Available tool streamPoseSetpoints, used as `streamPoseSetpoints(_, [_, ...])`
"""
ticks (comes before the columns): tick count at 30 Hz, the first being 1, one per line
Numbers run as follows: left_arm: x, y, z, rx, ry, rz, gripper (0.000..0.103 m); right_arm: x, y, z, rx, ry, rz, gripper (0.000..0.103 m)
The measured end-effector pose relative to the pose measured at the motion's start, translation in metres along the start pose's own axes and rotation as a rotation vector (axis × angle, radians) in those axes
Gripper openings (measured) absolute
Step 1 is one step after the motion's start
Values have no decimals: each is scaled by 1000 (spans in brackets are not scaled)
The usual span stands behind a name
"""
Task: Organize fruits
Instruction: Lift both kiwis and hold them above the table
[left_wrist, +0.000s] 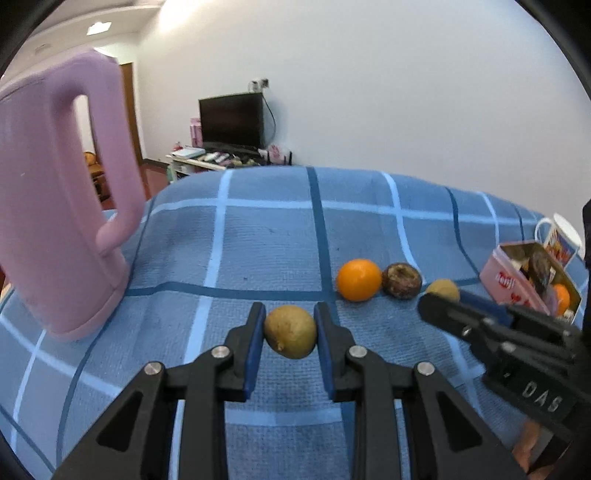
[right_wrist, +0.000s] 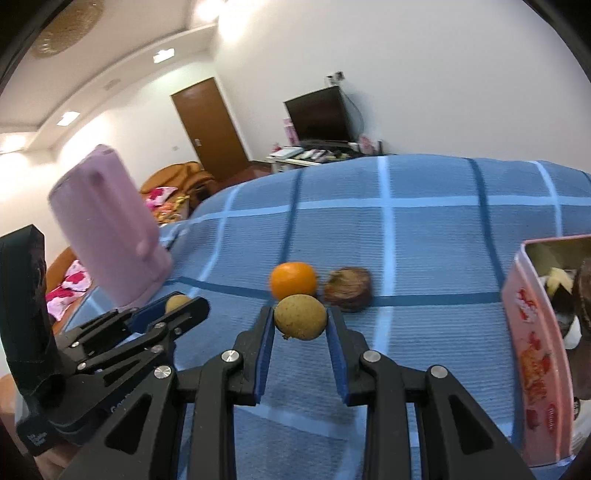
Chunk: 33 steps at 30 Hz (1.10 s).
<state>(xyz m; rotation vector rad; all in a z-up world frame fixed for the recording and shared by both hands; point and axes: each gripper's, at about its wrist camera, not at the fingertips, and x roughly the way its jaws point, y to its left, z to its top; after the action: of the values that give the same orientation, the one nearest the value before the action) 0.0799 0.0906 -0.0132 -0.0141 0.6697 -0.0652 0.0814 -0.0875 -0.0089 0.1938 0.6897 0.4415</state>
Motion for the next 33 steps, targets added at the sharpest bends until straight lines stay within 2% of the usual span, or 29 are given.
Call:
streamPoseSetpoints(5, [-13,-5,-6,1,-61,31,29,-8,6,-2,-28,-37,-33,31])
streamPoseSetpoints(13, [-25,-9,-10,15,-96,56,29,-24,13,-11,-69,-76,-144,31])
streamPoseSetpoints(22, [-33,-16,-13,30,-118,71,29,-31,14,-14,-76,-91,-160,31])
streamPoseSetpoints(33, [-39,-21,-16,17,-130,80,29,-42,27,-20,-151,-141,-217,31])
